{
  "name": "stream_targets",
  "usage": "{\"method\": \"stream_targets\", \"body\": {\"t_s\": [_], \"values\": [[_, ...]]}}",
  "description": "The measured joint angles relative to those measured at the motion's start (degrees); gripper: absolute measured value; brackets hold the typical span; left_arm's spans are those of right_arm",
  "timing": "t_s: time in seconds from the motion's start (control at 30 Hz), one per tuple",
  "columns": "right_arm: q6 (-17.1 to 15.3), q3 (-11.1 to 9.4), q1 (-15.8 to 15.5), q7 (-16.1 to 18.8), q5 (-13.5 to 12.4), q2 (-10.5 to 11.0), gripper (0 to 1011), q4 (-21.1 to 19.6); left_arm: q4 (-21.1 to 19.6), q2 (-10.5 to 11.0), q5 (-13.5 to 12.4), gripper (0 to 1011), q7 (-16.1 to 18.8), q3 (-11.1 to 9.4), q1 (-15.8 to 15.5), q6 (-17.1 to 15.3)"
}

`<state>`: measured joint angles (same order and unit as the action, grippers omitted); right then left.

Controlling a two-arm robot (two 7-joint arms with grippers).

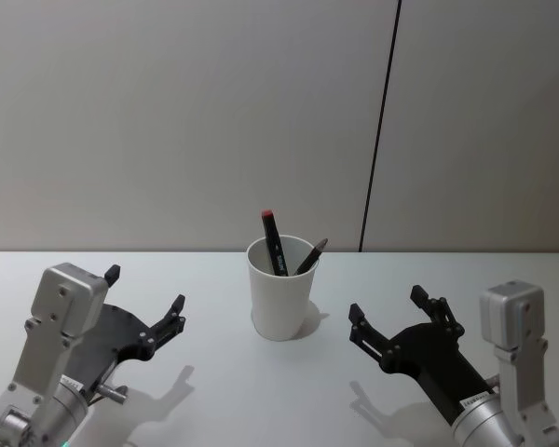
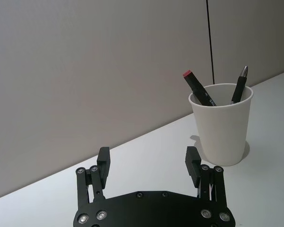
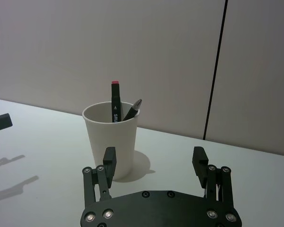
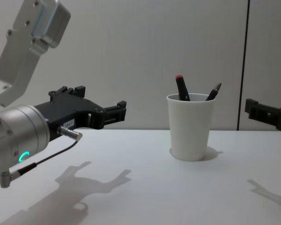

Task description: Place the pen into the pen holder.

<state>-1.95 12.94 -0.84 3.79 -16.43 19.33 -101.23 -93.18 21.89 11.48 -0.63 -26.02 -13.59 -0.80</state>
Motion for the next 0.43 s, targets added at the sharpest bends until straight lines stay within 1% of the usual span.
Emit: {"method": "stream_targets", "body": {"t_s": [0.43], "values": [[0.0, 0.0, 0.0, 0.0, 0.0, 0.0, 1001, 0.0, 0.0, 0.0, 0.0, 1000, 0.0, 0.0, 0.0, 0.0]]}}
